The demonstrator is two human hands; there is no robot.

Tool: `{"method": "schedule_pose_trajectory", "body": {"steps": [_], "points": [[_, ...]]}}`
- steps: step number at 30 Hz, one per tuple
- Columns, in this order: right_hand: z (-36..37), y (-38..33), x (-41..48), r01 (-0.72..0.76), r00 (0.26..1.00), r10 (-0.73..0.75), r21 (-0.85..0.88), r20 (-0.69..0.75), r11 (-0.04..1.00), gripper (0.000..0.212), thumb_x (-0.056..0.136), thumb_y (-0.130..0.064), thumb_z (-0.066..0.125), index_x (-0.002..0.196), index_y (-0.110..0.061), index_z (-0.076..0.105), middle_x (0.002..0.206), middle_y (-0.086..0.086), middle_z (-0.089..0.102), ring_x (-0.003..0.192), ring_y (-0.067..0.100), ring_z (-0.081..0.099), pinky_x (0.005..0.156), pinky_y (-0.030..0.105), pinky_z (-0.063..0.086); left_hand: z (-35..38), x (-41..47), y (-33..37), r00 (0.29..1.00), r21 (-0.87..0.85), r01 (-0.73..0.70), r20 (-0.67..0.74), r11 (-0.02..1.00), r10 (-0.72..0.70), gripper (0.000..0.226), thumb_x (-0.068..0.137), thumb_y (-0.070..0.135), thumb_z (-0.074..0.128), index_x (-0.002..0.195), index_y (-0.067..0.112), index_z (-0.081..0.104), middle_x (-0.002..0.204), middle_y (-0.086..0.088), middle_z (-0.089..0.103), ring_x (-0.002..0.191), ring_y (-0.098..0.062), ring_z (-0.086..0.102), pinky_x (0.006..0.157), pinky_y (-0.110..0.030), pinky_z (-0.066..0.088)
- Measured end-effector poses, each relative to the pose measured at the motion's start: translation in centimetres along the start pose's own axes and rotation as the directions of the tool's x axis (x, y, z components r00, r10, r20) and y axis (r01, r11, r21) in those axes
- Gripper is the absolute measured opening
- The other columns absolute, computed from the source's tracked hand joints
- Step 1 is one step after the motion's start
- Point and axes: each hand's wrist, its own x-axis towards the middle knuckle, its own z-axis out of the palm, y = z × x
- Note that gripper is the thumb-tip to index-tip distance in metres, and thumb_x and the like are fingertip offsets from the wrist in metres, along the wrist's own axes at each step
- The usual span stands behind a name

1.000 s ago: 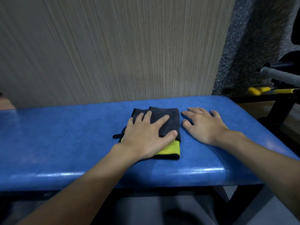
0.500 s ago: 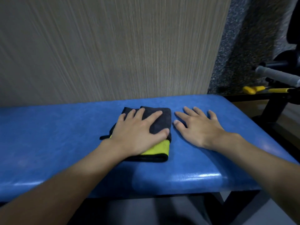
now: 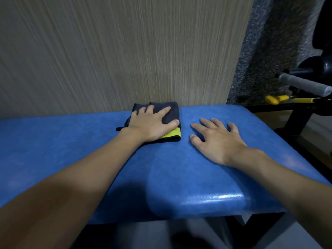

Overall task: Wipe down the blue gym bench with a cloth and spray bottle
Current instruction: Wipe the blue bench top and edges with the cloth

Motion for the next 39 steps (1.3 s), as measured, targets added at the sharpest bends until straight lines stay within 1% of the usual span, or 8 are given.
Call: {"method": "schedule_pose_trajectory", "body": {"steps": [3, 9, 15, 17, 19, 23, 32, 39], "points": [[-0.1, -0.1, -0.1, -0.006, 1.0, 0.006, -0.002, 0.012, 1.0, 0.056, 0.099, -0.058, 0.02, 0.151, -0.039, 0.027, 0.164, -0.006, 0.015, 0.152, 0.02, 0.005, 0.118, 0.055, 0.002, -0.3, -3.9, 0.6, 1.0, 0.011, -0.027, 0.009, 1.0, 0.027, 0.083, 0.082, 0.088, 0.018, 0.155, 0.05, 0.011, 0.167, -0.009, 0.015, 0.152, -0.031, 0.012, 0.122, -0.051, 0.012], [-0.4, -0.3, -0.4, -0.006, 1.0, 0.006, -0.006, 0.013, 1.0, 0.056, 0.1, -0.056, 0.021, 0.152, -0.035, 0.029, 0.163, -0.004, 0.02, 0.151, 0.022, 0.009, 0.117, 0.057, 0.004, -0.7, -13.6, 1.4, 0.998, 0.04, -0.055, 0.012, 0.998, 0.054, 0.097, 0.063, 0.09, -0.001, 0.153, 0.055, 0.001, 0.169, -0.005, 0.007, 0.154, -0.029, 0.005, 0.123, -0.048, 0.008], [-1.0, -0.9, -0.9, 0.007, 0.999, -0.009, -0.058, -0.043, 0.998, 0.048, 0.101, -0.051, 0.028, 0.137, -0.029, 0.05, 0.151, -0.001, 0.04, 0.146, 0.024, 0.024, 0.115, 0.062, 0.008, -0.7, -17.5, 1.9, 0.999, 0.017, -0.039, -0.002, 0.999, 0.039, 0.094, 0.062, 0.088, 0.0, 0.151, 0.057, -0.008, 0.169, -0.002, -0.006, 0.155, -0.026, -0.005, 0.123, -0.052, 0.004], [-1.3, -1.3, -0.7, 0.015, 0.997, -0.015, -0.01, -0.072, 1.0, 0.046, 0.101, -0.046, 0.032, 0.14, -0.03, 0.05, 0.157, -0.002, 0.035, 0.148, 0.023, 0.022, 0.116, 0.061, 0.007, -0.7, -17.1, 2.0, 0.999, 0.019, -0.033, -0.002, 0.999, 0.033, 0.095, 0.062, 0.088, 0.001, 0.151, 0.057, -0.004, 0.169, -0.001, -0.002, 0.155, -0.026, -0.003, 0.122, -0.053, 0.005], [-1.3, -1.6, -0.4, 0.02, 0.998, -0.015, 0.067, -0.067, 0.998, 0.048, 0.102, -0.045, 0.033, 0.148, -0.031, 0.041, 0.162, -0.002, 0.027, 0.15, 0.021, 0.019, 0.118, 0.059, 0.007, -0.7, -16.1, 1.9, 0.999, 0.033, -0.032, 0.008, 0.999, 0.032, 0.095, 0.061, 0.088, 0.001, 0.151, 0.057, 0.0, 0.169, 0.0, 0.004, 0.154, -0.026, 0.002, 0.121, -0.054, 0.006], [-0.1, -1.9, -0.4, 0.045, 0.999, -0.046, 0.02, 0.017, 0.999, 0.054, 0.102, -0.052, 0.027, 0.153, -0.034, 0.03, 0.165, -0.005, 0.017, 0.152, 0.021, 0.009, 0.119, 0.059, 0.004, -0.7, -11.8, 1.1, 1.0, 0.01, -0.019, 0.003, 1.0, 0.019, 0.095, 0.063, 0.088, 0.003, 0.152, 0.056, 0.01, 0.166, 0.0, 0.015, 0.152, -0.028, 0.012, 0.119, -0.055, 0.012], [0.5, -1.8, 0.0, 0.065, 0.998, -0.065, 0.005, -0.014, 0.998, 0.052, 0.101, -0.053, 0.021, 0.15, -0.036, 0.031, 0.163, -0.006, 0.018, 0.152, 0.021, 0.007, 0.118, 0.059, 0.005, -0.3, 1.4, -1.1, 0.998, -0.027, 0.065, 0.013, 0.998, -0.064, 0.088, 0.07, 0.091, 0.014, 0.151, 0.055, 0.016, 0.165, -0.006, 0.02, 0.149, -0.035, 0.019, 0.116, -0.064, 0.014], [0.3, -1.9, -0.3, 0.06, 0.998, -0.06, 0.015, -0.01, 0.998, 0.049, 0.1, -0.051, 0.022, 0.144, -0.035, 0.037, 0.159, -0.005, 0.024, 0.151, 0.02, 0.009, 0.118, 0.058, 0.006, 0.2, 0.4, -1.3, 0.999, -0.023, 0.044, -0.017, 0.999, -0.045, 0.079, 0.081, 0.087, 0.019, 0.153, 0.054, 0.015, 0.166, -0.006, 0.018, 0.151, -0.033, 0.016, 0.118, -0.057, 0.012]]}}
